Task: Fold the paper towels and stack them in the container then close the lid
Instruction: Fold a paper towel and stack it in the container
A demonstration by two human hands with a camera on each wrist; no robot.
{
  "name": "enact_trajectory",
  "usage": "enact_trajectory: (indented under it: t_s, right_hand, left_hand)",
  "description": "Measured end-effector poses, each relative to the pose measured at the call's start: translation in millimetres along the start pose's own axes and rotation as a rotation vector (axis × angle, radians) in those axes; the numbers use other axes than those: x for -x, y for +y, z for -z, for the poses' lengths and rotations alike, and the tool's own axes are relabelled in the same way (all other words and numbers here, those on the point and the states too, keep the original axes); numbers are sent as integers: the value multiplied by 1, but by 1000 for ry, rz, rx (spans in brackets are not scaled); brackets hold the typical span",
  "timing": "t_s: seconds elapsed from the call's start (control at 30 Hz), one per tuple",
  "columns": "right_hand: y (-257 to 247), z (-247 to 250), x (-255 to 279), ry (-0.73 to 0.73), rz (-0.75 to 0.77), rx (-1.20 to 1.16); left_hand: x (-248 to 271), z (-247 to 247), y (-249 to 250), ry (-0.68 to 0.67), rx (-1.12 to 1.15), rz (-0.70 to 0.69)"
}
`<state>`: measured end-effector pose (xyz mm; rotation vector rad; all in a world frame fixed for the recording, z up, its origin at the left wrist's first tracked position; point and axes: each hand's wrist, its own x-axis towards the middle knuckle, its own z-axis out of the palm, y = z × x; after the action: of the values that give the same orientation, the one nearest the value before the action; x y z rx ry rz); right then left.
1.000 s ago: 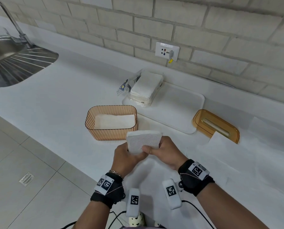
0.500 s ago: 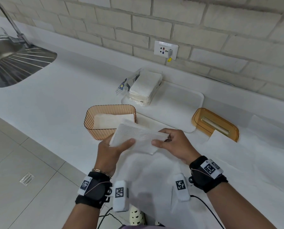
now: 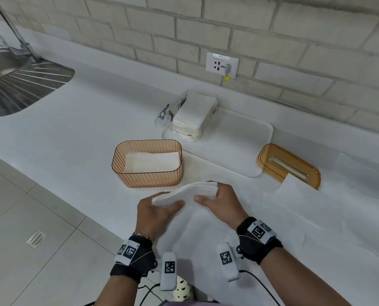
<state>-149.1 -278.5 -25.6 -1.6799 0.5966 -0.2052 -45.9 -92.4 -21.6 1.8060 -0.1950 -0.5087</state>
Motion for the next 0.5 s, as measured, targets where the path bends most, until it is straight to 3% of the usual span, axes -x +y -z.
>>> enact_trajectory:
  t_s: [0.2, 0.37, 0.5]
  right_hand:
    - [-11, 5, 3, 30, 66, -86]
    - [6, 1, -2, 29, -36, -18]
    - [2, -1, -3, 27, -3, -3]
  left_hand:
    - [3, 0, 13, 62, 45, -125]
    - [1, -5, 5, 25, 40, -53]
    - [-2, -8, 7, 25, 41, -51]
